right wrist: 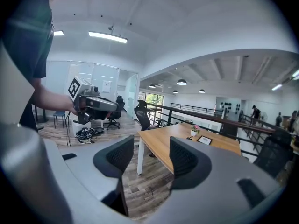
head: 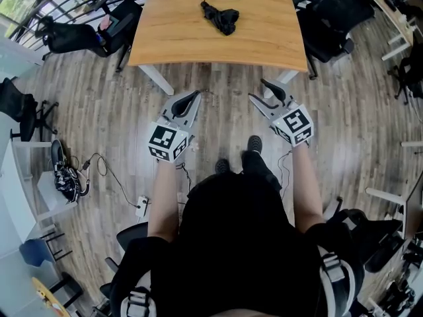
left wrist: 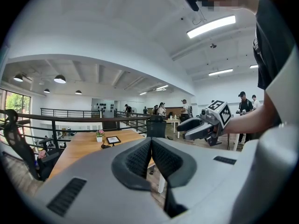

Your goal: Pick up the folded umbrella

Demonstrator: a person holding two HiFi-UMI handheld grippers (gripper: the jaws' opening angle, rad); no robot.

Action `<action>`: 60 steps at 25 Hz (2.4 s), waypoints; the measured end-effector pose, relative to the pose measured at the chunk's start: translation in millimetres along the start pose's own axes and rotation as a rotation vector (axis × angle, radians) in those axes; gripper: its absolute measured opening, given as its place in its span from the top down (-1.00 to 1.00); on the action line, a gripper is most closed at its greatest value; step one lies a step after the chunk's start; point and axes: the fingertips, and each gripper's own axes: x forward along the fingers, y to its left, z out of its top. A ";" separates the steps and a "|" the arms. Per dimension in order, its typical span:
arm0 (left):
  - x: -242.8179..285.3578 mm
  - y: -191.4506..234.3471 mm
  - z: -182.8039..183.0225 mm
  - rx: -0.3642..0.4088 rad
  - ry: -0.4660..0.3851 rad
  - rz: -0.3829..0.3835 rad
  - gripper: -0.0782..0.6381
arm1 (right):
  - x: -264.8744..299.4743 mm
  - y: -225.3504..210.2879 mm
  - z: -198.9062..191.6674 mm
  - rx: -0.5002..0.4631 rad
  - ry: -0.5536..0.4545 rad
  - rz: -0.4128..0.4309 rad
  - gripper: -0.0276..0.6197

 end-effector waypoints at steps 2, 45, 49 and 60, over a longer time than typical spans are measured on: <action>-3.6 2.7 -0.7 0.000 0.001 0.000 0.72 | 1.9 1.3 1.7 -0.005 -0.005 -0.009 0.07; 63.8 62.1 -4.6 -0.001 0.019 0.067 0.19 | 59.2 -73.3 -6.3 -0.001 0.012 0.009 -0.08; 83.5 73.1 -2.3 -0.008 0.026 0.082 0.16 | 71.2 -92.7 -3.4 0.029 0.000 0.048 -0.09; 153.7 96.6 1.1 -0.013 0.052 0.124 0.01 | 110.0 -152.1 -18.8 0.054 0.022 0.168 -0.08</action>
